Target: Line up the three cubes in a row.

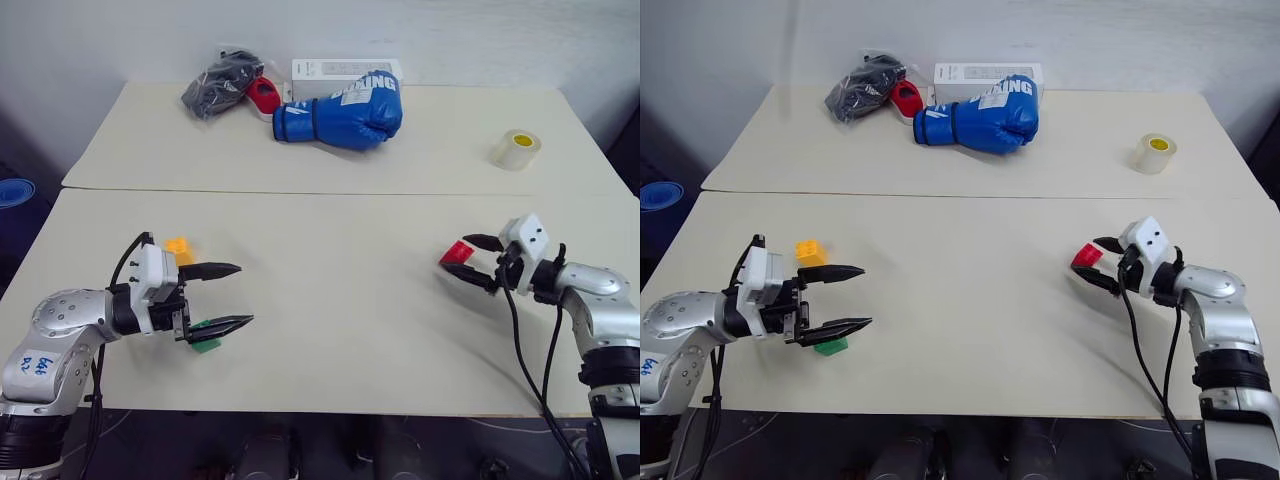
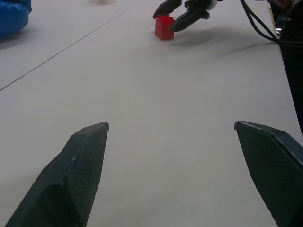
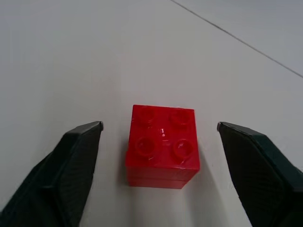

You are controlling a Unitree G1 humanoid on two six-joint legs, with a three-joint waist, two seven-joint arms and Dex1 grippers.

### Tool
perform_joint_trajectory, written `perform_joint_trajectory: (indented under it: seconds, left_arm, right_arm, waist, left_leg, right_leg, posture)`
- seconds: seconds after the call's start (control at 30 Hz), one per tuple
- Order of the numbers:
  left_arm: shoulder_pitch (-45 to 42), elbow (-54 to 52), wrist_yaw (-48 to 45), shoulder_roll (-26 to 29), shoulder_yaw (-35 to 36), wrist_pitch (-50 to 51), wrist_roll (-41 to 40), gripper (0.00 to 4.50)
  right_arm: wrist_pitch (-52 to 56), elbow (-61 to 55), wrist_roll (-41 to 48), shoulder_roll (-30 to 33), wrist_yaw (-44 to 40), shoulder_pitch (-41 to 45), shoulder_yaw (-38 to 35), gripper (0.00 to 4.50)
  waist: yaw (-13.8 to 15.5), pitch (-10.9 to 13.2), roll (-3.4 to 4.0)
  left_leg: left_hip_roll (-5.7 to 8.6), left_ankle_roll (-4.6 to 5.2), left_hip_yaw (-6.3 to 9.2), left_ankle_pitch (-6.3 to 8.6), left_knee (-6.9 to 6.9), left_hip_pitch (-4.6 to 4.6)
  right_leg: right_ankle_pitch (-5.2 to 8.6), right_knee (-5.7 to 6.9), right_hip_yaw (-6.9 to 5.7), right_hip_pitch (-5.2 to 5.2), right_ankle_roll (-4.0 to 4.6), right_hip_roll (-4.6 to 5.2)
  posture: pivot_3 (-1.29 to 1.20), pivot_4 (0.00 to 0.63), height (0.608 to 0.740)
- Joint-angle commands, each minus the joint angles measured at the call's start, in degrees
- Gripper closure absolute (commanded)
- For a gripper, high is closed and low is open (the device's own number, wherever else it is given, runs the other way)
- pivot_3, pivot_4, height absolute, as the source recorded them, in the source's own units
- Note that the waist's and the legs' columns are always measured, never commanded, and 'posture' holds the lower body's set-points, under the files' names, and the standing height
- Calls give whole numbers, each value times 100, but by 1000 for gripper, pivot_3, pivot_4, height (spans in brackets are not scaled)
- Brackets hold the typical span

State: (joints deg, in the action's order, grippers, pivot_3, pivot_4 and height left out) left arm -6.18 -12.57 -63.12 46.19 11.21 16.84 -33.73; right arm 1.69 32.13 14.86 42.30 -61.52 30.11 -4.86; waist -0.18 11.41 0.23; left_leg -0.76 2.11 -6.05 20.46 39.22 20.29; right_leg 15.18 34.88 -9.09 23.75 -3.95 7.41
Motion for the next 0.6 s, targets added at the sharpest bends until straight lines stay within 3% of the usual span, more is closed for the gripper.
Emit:
perform_joint_trajectory:
  seconds: [0.03, 0.13, 0.17, 0.37, 0.6]
  left_arm:
    - [-66, -145, -8, 3, 33, -5, -4, 0]
    - [-70, -112, -33, 13, 38, -23, 11, 0]
    - [-68, -102, -42, 21, 41, -31, 22, 0]
    - [-110, -24, -91, 24, 34, -64, 68, 0]
    - [-139, -49, -69, 24, 33, -23, 93, 0]
  right_arm:
    - [-383, 124, 102, 2, -390, 176, -101, 1916]
    - [-495, -171, 421, -31, -1090, 129, -110, 2955]
    - [-481, -466, 519, -13, -1399, 84, -19, 3030]
    - [-416, -1555, 372, -67, -2543, 222, 920, 3025]
    - [-1240, -228, -230, -566, -2678, 842, 1441, 3025]
  waist:
    - [-1, 0, 0]
    - [-1, 0, 0]
    - [-1, 0, 0]
    - [-9, 0, 0]
    - [9, 0, 0]
  left_leg:
    - [0, -1, 0, -1, 0, 0]
    - [-2, -5, 3, -3, 0, -1]
    - [-2, -5, 3, -3, 0, -1]
    - [-5, -9, 5, -2, 0, -6]
    - [-2, -8, 8, -3, 1, -3]
  right_leg:
    - [0, 2, 0, 0, 0, 0]
    - [0, 3, -1, 0, 0, -1]
    - [0, 4, -1, 0, 0, -1]
    - [0, 7, 0, -1, 0, -2]
    - [0, 4, -4, -1, 1, 0]
  posture:
    - [0, 150, 740]
    - [0, 150, 740]
    - [0, 150, 740]
    - [0, 150, 740]
    - [0, 150, 740]
